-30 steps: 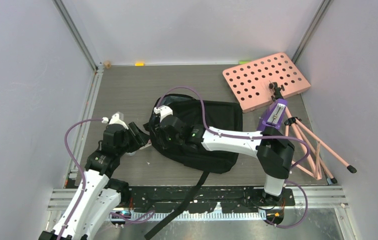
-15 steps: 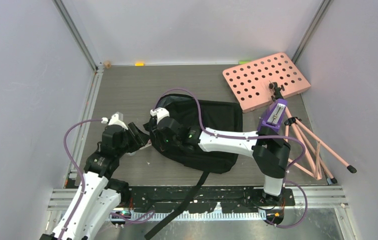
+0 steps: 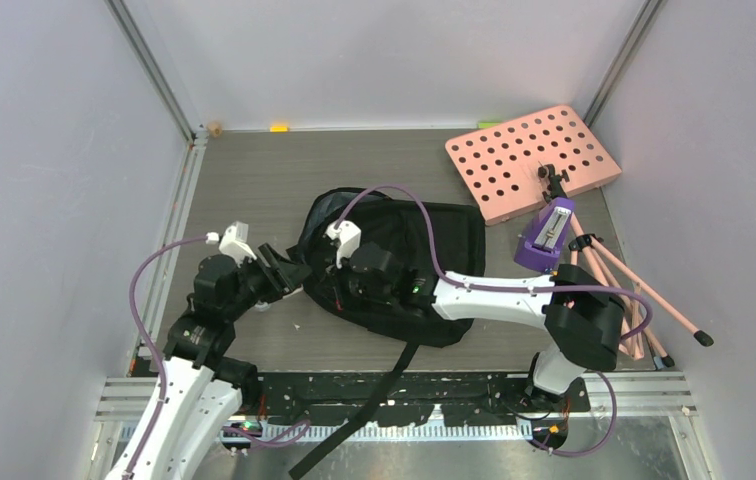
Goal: Pack the student bag
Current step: Zip the student bag at the center of the board.
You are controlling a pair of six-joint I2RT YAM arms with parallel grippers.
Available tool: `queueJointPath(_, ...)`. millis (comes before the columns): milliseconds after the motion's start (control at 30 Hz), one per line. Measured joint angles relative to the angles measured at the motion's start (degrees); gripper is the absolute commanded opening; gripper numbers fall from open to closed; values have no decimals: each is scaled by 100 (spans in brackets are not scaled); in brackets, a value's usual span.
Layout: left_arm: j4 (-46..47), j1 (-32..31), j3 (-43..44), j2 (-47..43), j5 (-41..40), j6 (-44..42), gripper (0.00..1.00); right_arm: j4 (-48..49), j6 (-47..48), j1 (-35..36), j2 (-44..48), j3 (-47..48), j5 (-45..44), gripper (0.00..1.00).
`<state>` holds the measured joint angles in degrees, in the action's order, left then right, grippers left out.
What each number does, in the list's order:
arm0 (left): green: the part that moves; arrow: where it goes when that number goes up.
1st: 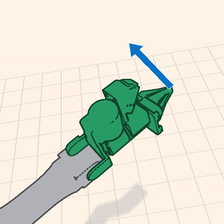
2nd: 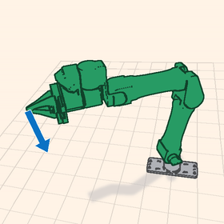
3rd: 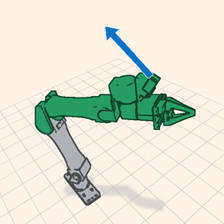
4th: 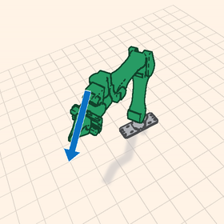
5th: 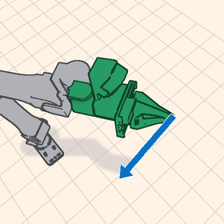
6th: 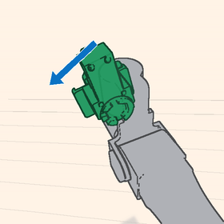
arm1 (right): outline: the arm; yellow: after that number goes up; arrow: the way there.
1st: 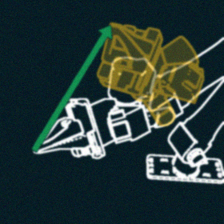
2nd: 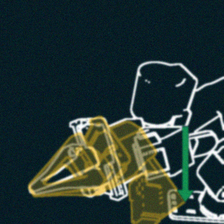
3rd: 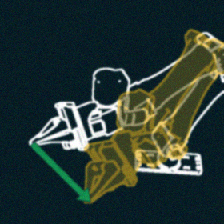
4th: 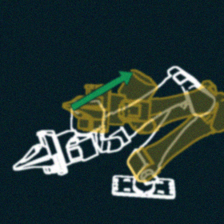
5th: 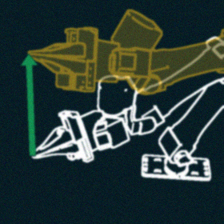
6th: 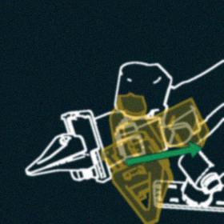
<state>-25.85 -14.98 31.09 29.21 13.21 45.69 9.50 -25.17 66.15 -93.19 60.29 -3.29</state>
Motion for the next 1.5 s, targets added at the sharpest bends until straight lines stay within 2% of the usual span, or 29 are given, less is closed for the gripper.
queueJointPath(167,212,0,-129,-70,267,109,44,323,2,0,35,-170,111,0)
queueJointPath(300,243,0,-236,-59,330,256,35,540,2,0,37,-275,151,1)
queueJointPath(667,343,0,-682,181,315,931,34,721,0,0,37,-363,177,0)
queueJointPath(1000,535,0,-769,280,411,1165,33,730,0,0,37,-374,190,0)
queueJointPath(1133,649,0,-835,280,463,1276,22,730,2,0,37,-374,192,1)
queueJointPath(1233,708,0,-850,280,494,1346,2,728,4,0,37,-374,192,0)
queueJointPath(1333,752,0,-852,267,525,1408,0,726,46,0,37,-374,190,0)
queueJointPath(1400,763,0,-852,249,529,1419,0,723,111,0,37,-374,179,9)
queueJointPath(1433,763,0,-852,240,529,1421,0,721,133,0,37,-374,168,20)
queueJointPath(1467,763,0,-852,236,527,1423,0,717,146,0,37,-374,160,25)
queueJointPath(1500,761,0,-852,229,527,1427,0,708,186,0,46,-374,131,37)
